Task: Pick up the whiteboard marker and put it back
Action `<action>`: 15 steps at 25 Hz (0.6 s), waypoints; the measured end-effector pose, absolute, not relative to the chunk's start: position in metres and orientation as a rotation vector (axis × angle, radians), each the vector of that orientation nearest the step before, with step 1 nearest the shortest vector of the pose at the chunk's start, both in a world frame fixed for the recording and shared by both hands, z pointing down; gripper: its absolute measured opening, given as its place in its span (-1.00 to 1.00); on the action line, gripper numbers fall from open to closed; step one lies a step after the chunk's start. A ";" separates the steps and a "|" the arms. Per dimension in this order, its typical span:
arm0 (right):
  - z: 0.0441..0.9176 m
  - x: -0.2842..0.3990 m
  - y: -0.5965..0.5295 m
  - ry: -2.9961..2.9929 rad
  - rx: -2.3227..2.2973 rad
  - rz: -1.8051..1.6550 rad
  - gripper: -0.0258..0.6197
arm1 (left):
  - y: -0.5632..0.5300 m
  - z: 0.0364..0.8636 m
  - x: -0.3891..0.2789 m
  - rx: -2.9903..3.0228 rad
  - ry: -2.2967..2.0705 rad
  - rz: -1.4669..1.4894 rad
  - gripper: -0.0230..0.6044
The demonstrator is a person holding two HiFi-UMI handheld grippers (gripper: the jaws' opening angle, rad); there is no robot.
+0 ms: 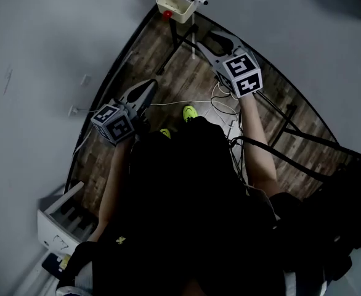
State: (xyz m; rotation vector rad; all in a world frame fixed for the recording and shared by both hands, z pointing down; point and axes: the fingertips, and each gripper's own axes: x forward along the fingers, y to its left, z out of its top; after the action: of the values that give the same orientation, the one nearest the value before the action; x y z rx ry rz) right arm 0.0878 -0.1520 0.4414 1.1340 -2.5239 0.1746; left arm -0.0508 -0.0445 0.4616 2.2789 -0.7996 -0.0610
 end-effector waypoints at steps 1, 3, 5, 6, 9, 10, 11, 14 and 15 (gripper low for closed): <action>0.440 0.086 -0.145 -2.520 1.152 0.174 -0.44 | -0.039 0.463 -0.051 2.283 -0.780 -0.060 -0.87; 0.438 0.083 -0.127 -2.515 1.188 0.191 -0.45 | -0.025 0.462 -0.054 2.299 -0.744 -0.042 -0.87; 0.436 0.080 -0.113 -2.503 1.226 0.205 -0.45 | -0.014 0.458 -0.059 2.325 -0.710 -0.029 -0.87; 0.434 0.077 -0.108 -2.495 1.244 0.201 -0.45 | -0.011 0.456 -0.064 2.336 -0.694 -0.032 -0.87; 0.426 0.059 -0.093 -2.473 1.270 0.183 -0.45 | 0.002 0.450 -0.081 2.351 -0.661 -0.043 -0.87; 0.425 0.054 -0.087 -2.466 1.272 0.181 -0.45 | 0.007 0.450 -0.086 2.356 -0.652 -0.041 -0.87; 0.425 0.050 -0.081 -2.460 1.276 0.179 -0.45 | 0.011 0.450 -0.090 2.360 -0.643 -0.038 -0.87; 0.422 0.042 -0.066 -2.440 1.298 0.177 -0.45 | 0.019 0.448 -0.101 2.368 -0.619 -0.045 -0.87; 0.421 0.039 -0.061 -2.433 1.308 0.176 -0.45 | 0.022 0.447 -0.104 2.370 -0.609 -0.049 -0.87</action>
State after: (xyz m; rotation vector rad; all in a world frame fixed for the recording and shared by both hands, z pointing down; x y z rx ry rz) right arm 0.0392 -0.0612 0.4208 1.3079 -2.4333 0.1760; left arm -0.1042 0.0222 0.4466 2.3702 -0.6094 -0.0486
